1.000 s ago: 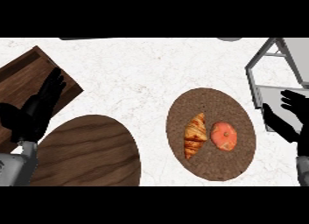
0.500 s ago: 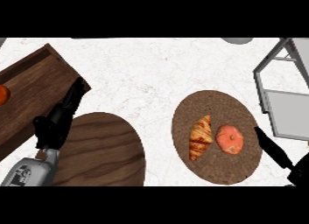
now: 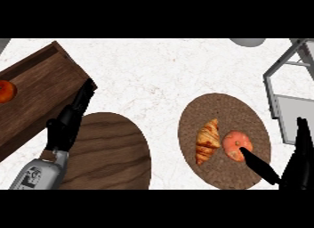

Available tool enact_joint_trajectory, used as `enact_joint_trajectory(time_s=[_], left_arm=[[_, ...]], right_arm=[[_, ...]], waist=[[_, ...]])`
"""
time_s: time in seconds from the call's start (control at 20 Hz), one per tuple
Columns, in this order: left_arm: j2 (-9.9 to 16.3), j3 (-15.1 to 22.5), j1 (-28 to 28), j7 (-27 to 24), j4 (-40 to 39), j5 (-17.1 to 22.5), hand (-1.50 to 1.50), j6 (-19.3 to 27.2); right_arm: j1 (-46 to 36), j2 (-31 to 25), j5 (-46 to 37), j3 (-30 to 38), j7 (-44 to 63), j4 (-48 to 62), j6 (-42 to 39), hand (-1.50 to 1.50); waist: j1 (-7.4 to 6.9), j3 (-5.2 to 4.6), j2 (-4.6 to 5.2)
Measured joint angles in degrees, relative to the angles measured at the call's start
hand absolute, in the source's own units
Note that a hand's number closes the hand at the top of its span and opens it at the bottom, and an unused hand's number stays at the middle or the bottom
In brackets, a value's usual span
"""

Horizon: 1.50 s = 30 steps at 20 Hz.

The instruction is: Pick the croissant from the placemat and place it in the tiered shelf

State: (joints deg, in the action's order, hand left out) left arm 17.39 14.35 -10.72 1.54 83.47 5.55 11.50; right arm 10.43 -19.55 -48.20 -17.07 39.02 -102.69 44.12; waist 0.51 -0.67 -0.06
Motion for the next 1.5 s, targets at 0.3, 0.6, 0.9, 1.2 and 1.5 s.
enact_joint_trajectory(time_s=[0.3, 0.6, 0.9, 1.2, 1.5], left_arm=[[-0.41, 0.43, -1.23, 0.33, -0.32, -0.35, 0.0, -0.45], [-1.08, 1.06, -1.48, -0.1, -1.29, -0.64, 0.0, -0.93], [-1.33, 0.93, -1.8, 0.1, -1.4, -0.66, 0.0, -1.18], [-2.17, 1.23, -1.17, 0.29, -0.89, -1.23, 0.0, -0.52], [-2.54, 0.96, -1.02, -0.8, -2.16, -1.52, 0.0, -0.81]], right_arm=[[-4.77, 2.93, -9.92, -3.36, 15.77, -3.48, -18.37, -1.5], [-9.79, 6.95, -14.88, -7.5, 25.6, -2.98, -36.32, -1.5], [-16.66, 14.4, -19.79, -9.07, 30.47, -1.07, -47.76, -1.5], [-22.66, 17.73, -21.61, -8.95, 31.91, 1.76, -52.59, -1.5], [-28.46, 18.47, -22.31, -7.21, 32.08, 6.55, -55.33, -1.5]], waist=[[-1.19, -0.12, 0.05], [-2.08, -0.07, 0.21], [-2.08, 0.21, 0.08], [-1.91, 0.39, -0.01], [-1.77, 0.46, 0.08]])
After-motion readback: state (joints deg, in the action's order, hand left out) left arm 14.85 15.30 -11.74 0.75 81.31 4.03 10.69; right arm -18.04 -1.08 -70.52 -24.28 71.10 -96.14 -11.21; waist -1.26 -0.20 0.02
